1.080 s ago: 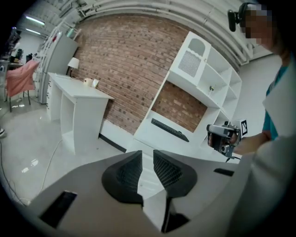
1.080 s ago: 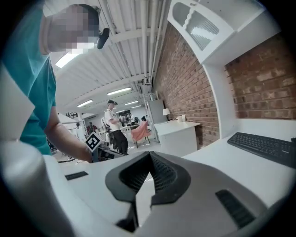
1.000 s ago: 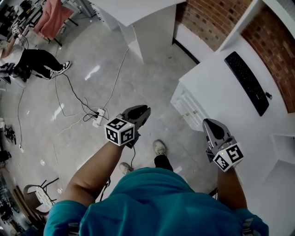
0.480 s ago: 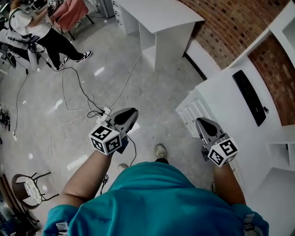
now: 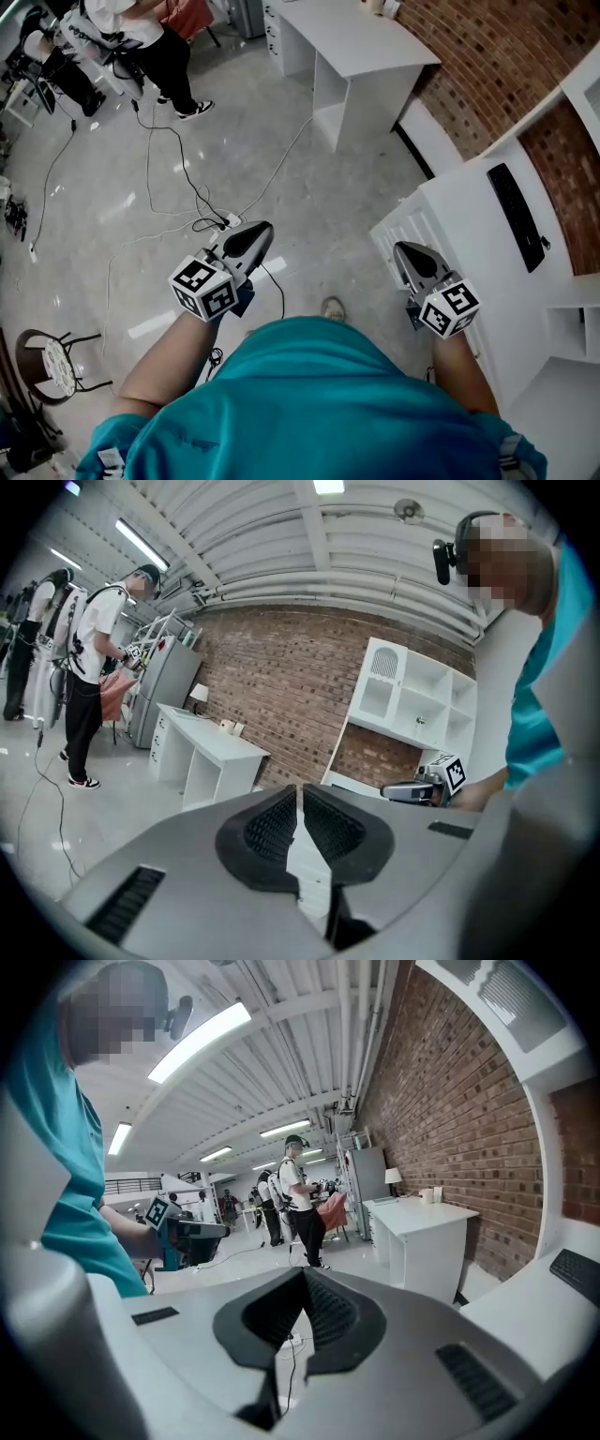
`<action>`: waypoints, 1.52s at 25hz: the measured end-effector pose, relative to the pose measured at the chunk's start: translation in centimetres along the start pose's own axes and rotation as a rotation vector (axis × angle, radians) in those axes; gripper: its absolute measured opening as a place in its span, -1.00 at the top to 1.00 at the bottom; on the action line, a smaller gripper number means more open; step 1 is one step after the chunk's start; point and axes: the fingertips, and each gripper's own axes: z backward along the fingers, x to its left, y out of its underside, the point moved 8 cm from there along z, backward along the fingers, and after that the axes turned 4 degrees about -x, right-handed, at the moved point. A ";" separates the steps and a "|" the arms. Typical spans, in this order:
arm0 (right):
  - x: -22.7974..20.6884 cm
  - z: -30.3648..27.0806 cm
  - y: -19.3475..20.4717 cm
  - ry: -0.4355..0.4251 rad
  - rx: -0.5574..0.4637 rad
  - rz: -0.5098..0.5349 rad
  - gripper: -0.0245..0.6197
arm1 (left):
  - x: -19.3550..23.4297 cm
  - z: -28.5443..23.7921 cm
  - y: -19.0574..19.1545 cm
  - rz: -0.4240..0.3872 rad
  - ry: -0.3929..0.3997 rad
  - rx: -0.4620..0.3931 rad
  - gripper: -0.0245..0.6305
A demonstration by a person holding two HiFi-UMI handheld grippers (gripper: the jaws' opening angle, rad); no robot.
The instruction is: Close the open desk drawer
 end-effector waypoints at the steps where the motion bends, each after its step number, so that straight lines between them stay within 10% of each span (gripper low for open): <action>1: 0.2 -0.3 -0.2 -0.006 -0.001 0.005 0.86 | 0.0 0.6 -0.1 -0.002 -0.006 -0.006 0.83; 38: 2.5 -3.2 -2.3 -0.050 0.002 0.058 0.86 | 0.2 5.1 -1.1 0.021 -0.065 -0.094 0.86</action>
